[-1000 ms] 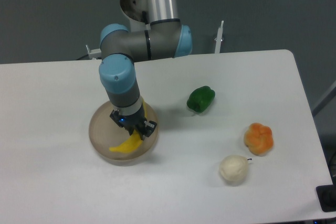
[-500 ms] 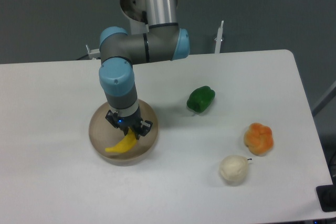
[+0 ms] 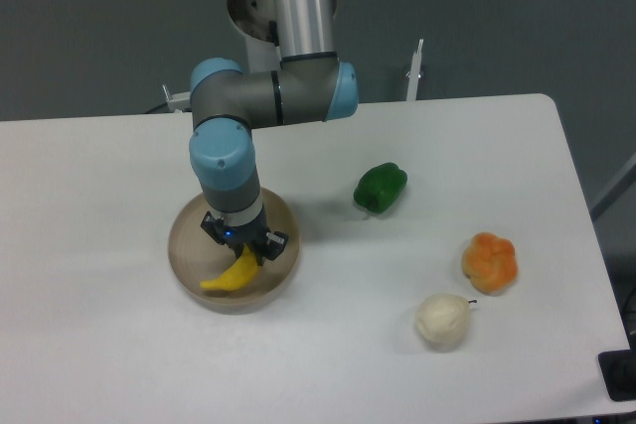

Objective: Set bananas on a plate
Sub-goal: 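Lower the banana onto the plate surface, then open the gripper to release the banana and rise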

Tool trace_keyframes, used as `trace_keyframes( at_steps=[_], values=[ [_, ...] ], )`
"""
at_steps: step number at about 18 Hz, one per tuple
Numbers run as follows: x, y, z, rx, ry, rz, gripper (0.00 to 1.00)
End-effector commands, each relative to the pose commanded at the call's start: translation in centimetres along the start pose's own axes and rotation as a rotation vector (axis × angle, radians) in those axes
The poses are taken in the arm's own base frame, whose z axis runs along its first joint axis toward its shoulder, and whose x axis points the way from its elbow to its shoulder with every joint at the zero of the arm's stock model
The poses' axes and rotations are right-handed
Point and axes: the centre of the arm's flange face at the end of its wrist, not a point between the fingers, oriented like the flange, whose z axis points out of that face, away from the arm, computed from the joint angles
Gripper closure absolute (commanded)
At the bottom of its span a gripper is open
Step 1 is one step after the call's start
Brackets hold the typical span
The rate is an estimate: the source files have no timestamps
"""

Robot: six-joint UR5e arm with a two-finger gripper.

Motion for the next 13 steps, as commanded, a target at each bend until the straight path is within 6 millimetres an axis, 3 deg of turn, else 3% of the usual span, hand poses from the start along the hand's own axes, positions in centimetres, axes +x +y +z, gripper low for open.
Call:
trace_keyframes(
  at_steps=[6,9,13],
  values=[
    [0.0,-0.1,-0.1,0.002,-0.003,0.006,0.53],
    [-0.3,-0.3,-1.0,0.016,-0.012,0.004,0.42],
    [-1.0,-0.1,-3.4,0.049,-0.038,-0.007,0.0]
  ],
)
